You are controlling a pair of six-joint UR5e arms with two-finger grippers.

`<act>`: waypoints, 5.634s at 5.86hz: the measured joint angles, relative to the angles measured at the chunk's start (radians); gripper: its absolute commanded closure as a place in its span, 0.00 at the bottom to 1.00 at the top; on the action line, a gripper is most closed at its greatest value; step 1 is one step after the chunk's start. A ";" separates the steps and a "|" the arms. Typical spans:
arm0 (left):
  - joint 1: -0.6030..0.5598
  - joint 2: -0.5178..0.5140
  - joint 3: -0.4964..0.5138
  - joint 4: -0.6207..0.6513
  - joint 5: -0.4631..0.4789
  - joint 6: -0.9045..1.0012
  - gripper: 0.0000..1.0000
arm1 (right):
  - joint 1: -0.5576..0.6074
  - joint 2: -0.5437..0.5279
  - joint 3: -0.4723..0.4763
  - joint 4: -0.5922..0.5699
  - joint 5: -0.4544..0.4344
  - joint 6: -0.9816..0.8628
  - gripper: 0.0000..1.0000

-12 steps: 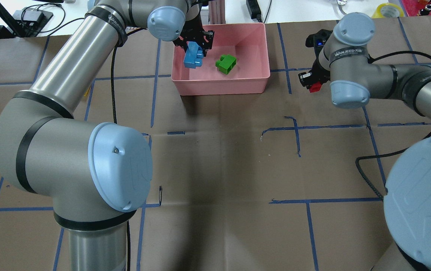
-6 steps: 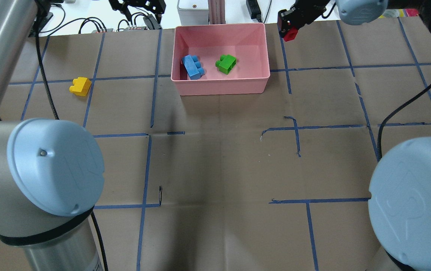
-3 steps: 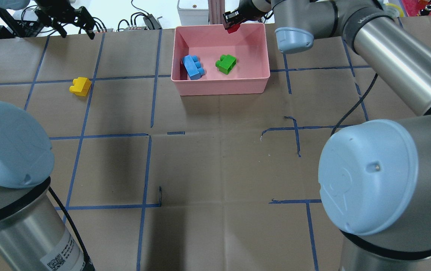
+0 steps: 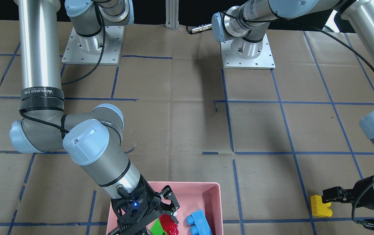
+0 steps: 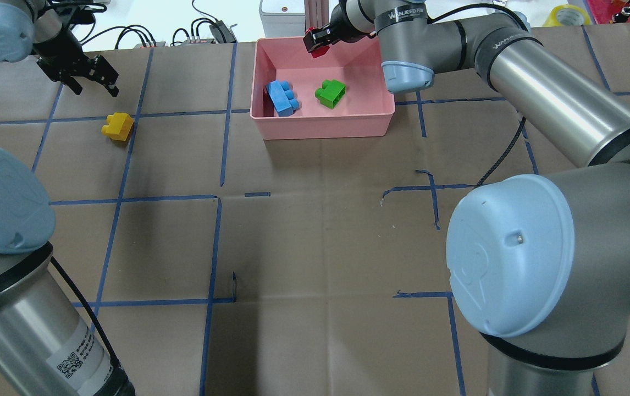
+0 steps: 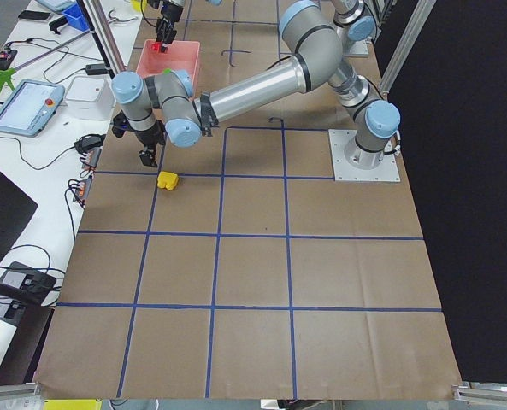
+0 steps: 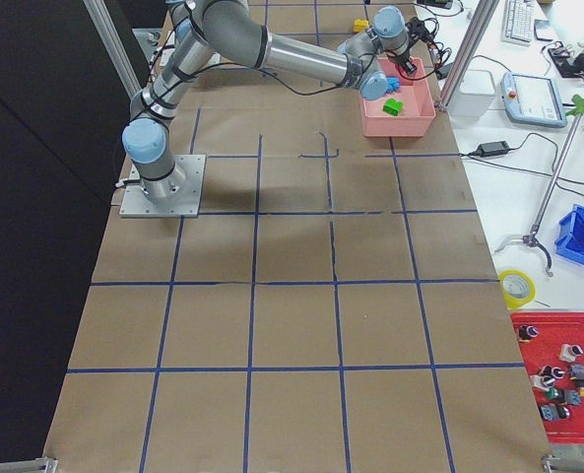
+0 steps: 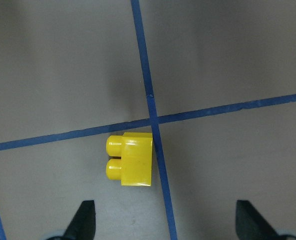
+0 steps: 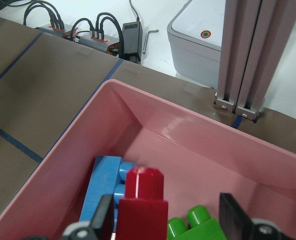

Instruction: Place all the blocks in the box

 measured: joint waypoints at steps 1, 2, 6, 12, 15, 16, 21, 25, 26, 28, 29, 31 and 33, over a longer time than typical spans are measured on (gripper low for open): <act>0.000 -0.026 -0.046 0.099 -0.001 0.002 0.01 | 0.000 0.000 0.002 0.000 0.000 -0.002 0.01; 0.001 -0.056 -0.066 0.159 -0.002 0.003 0.01 | 0.001 -0.003 0.002 0.001 -0.002 -0.001 0.01; 0.003 -0.112 -0.081 0.203 -0.004 0.023 0.29 | -0.071 -0.213 0.007 0.673 -0.194 -0.020 0.00; 0.003 -0.093 -0.074 0.167 0.010 0.071 0.85 | -0.066 -0.804 0.434 1.014 -0.357 0.256 0.00; 0.000 -0.051 -0.054 0.111 0.021 0.075 1.00 | -0.071 -0.852 0.471 0.998 -0.444 0.261 0.00; -0.002 -0.041 -0.043 0.100 0.022 0.075 1.00 | -0.072 -0.853 0.445 1.000 -0.450 0.261 0.00; -0.115 0.005 0.273 -0.273 0.009 -0.035 1.00 | -0.073 -0.849 0.426 1.010 -0.449 0.261 0.00; -0.426 -0.049 0.308 -0.205 -0.038 -0.527 1.00 | -0.073 -0.849 0.425 1.010 -0.448 0.261 0.00; -0.470 -0.090 0.308 -0.157 -0.040 -0.596 1.00 | -0.073 -0.850 0.425 1.010 -0.449 0.261 0.00; -0.500 -0.151 0.306 -0.103 -0.074 -0.674 0.26 | -0.073 -0.850 0.425 1.010 -0.449 0.261 0.00; -0.504 -0.164 0.304 -0.085 -0.084 -0.699 0.01 | -0.073 -0.850 0.426 1.010 -0.449 0.261 0.00; -0.508 -0.152 0.300 -0.061 -0.086 -0.717 0.01 | -0.073 -0.850 0.427 1.007 -0.449 0.259 0.00; -0.493 -0.057 0.273 -0.101 -0.082 -0.675 0.01 | -0.073 -0.850 0.428 1.006 -0.449 0.259 0.00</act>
